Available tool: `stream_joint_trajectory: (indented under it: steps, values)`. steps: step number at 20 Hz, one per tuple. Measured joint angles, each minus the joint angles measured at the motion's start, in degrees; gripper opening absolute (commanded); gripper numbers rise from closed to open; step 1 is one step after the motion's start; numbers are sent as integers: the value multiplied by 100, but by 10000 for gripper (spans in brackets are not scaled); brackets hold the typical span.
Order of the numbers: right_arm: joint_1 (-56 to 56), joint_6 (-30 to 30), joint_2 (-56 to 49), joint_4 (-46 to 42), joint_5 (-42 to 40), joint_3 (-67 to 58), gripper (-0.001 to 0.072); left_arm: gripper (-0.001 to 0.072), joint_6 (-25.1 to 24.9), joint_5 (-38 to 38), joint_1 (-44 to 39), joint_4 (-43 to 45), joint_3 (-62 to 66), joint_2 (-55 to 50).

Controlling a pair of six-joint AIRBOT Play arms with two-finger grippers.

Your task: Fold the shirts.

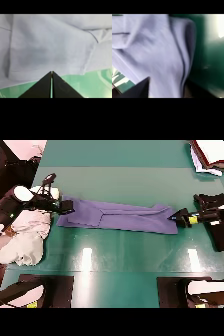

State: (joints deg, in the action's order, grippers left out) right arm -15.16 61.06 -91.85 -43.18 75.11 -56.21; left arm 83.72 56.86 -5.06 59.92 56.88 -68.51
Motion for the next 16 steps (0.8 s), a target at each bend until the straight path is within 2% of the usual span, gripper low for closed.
stream_joint_trajectory:
  steps: [2, 8, 16]
  values:
    - [221, -55, -98, 17, -116, -94, 31, 25, -68, 39, -229, -76, 83, -146]
    - [481, -66, 361, 136, 223, -551, 14, 25, -146, 87, -1272, -197, 1198, -1209]
    - [960, 874, 1346, 247, 1054, -2293, 13, 25, -131, 92, -2476, -452, 3237, -3300]
